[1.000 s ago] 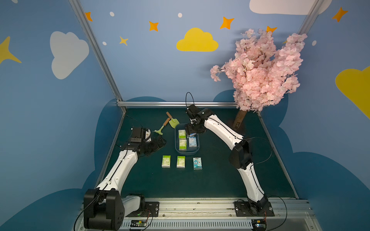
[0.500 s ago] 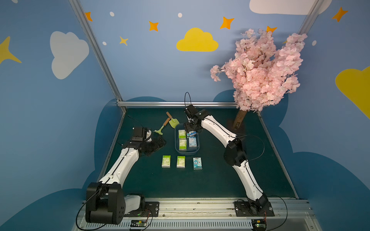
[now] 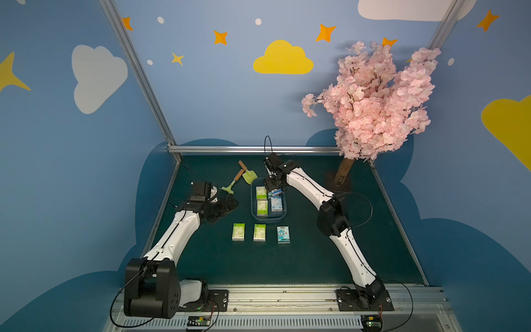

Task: Take the pocket tissues out of the storage box
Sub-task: Pick up the pocket tissues from the storage box.

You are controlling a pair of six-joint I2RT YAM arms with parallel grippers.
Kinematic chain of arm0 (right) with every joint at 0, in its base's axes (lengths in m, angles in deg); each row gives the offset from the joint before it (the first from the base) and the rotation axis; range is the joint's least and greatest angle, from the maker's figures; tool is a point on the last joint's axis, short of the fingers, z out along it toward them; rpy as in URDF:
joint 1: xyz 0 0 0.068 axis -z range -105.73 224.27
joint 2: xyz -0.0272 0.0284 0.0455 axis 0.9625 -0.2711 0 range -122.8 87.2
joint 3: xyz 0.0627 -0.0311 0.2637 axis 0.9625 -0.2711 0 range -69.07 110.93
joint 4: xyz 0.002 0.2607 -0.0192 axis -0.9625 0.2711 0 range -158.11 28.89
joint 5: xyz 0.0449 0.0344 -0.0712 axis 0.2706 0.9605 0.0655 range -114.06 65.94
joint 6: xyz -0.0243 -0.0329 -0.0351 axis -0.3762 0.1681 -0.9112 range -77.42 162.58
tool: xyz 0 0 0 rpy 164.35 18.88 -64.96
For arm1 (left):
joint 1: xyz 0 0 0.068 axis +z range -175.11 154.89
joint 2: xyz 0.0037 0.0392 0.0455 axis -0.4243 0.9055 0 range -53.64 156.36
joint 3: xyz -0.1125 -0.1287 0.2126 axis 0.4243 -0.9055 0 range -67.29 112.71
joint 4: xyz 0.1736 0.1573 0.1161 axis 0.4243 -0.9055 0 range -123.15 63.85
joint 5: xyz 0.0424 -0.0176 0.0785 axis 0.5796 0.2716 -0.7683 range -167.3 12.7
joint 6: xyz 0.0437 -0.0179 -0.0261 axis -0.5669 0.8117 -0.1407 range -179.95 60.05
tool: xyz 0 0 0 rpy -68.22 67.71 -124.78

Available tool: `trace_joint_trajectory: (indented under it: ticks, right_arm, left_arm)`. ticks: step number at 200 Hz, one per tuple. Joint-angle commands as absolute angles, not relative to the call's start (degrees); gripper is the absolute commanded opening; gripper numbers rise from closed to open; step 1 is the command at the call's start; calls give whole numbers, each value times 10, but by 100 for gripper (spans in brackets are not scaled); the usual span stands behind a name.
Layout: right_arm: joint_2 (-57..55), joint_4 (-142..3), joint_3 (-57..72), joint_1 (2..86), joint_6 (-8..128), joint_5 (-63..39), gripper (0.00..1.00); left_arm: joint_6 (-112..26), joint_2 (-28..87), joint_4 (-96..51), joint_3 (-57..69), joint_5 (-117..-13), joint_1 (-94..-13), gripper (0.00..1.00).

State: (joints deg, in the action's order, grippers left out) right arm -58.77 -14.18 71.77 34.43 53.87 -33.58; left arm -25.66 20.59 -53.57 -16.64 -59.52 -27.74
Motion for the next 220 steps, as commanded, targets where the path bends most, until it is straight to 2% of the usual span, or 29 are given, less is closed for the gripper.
trace_joint_trajectory:
  ticks: [1, 79, 165, 220]
  right_arm:
    - [-604, -143, 734, 349, 527, -333, 75]
    - [-620, -142, 736, 349, 523, -325, 72]
    - [-610, -129, 731, 347, 515, -342, 56]
    - [-570, -130, 712, 347, 536, -317, 53]
  left_arm:
    - [-254, 211, -539, -153, -603, -275, 100]
    - [-242, 208, -539, -153, -609, -275, 100]
    - [-240, 219, -538, -140, -613, -275, 100]
    - [-238, 216, -538, -137, -614, -275, 100]
